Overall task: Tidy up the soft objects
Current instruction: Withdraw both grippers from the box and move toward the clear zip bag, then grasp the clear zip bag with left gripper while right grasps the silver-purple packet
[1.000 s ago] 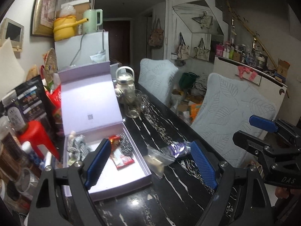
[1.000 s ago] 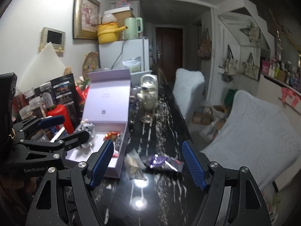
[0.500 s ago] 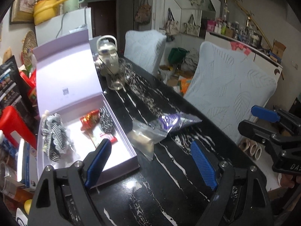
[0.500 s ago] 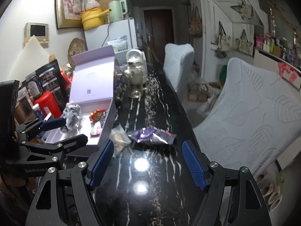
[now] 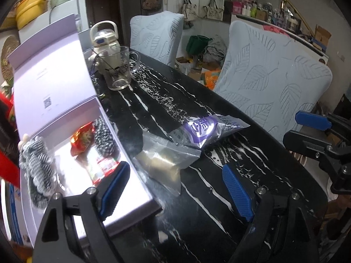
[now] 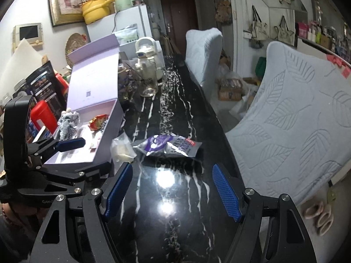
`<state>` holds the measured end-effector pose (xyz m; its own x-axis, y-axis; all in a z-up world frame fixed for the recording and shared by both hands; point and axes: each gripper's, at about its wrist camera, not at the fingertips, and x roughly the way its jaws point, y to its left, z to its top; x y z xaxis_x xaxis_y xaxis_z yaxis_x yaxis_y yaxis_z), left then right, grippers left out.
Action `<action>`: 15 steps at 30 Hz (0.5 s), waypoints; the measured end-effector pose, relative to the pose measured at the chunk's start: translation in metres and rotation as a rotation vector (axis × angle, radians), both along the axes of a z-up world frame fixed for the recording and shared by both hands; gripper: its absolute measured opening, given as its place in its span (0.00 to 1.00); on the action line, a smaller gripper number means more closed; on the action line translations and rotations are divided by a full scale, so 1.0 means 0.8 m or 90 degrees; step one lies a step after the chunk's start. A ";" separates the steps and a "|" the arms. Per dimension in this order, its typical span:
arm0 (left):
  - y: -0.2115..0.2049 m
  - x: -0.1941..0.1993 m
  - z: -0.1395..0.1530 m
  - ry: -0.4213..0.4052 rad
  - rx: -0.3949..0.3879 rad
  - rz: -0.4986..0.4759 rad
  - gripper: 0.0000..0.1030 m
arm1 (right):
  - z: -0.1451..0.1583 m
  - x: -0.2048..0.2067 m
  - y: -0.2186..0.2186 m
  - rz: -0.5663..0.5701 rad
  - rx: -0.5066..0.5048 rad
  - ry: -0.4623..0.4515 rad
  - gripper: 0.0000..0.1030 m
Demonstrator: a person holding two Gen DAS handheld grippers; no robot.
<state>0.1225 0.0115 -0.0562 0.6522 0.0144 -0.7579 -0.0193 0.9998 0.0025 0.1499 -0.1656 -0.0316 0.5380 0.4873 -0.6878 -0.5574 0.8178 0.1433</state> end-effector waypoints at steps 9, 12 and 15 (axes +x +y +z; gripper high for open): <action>-0.007 0.038 -0.018 0.030 0.024 -0.057 0.83 | -0.014 0.037 0.009 0.006 -0.009 0.020 0.74; -0.005 0.050 -0.028 0.059 0.027 -0.058 0.83 | -0.017 0.046 0.013 0.008 -0.012 0.024 0.74; -0.003 0.057 -0.036 0.080 0.040 -0.045 0.82 | -0.021 0.054 0.016 0.010 -0.017 0.028 0.74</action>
